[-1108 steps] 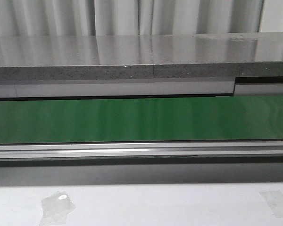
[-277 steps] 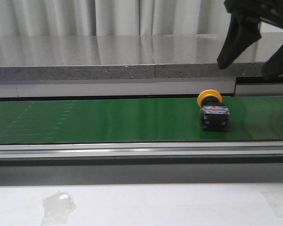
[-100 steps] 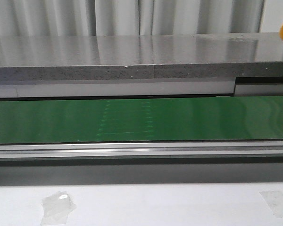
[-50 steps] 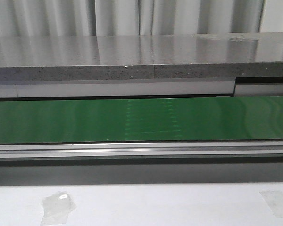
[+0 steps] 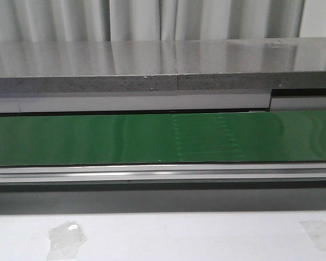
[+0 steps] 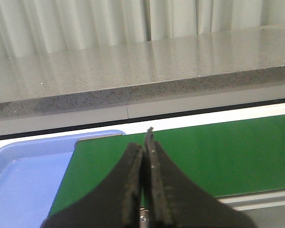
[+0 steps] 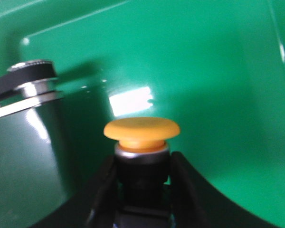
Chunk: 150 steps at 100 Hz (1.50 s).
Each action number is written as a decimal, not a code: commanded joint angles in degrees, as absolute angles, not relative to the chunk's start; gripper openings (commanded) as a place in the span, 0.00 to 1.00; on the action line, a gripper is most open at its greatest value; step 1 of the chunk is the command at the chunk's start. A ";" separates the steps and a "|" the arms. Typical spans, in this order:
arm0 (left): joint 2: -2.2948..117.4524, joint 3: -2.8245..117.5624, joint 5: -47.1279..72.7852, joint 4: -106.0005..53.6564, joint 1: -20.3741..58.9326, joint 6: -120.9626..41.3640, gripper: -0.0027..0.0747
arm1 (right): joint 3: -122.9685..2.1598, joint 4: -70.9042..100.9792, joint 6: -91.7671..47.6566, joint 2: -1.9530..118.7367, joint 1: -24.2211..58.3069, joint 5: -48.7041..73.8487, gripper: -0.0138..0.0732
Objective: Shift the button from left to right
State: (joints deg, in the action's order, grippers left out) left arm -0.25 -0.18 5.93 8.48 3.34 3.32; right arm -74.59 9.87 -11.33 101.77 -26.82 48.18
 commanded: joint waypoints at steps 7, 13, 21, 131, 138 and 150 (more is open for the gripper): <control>-2.06 -2.61 1.51 7.94 3.23 3.67 0.01 | -76.40 7.94 -12.12 103.24 -27.14 44.41 0.12; -2.06 -2.61 1.51 7.94 3.23 3.67 0.01 | -76.40 7.89 -12.12 104.52 -27.14 43.90 0.12; -2.06 -2.61 1.51 7.94 3.23 3.67 0.01 | -76.40 7.79 -12.12 105.70 -27.14 43.39 0.12; -2.06 -2.61 1.51 7.94 3.23 3.67 0.01 | -76.58 9.24 -11.59 96.16 -27.04 43.22 0.57; -2.06 -2.61 1.51 7.94 3.23 3.67 0.01 | -76.58 11.62 -11.59 93.29 -26.73 43.22 0.57; -2.06 -2.61 1.51 7.94 3.23 3.67 0.01 | -76.58 13.13 -12.33 87.66 -24.29 43.02 0.57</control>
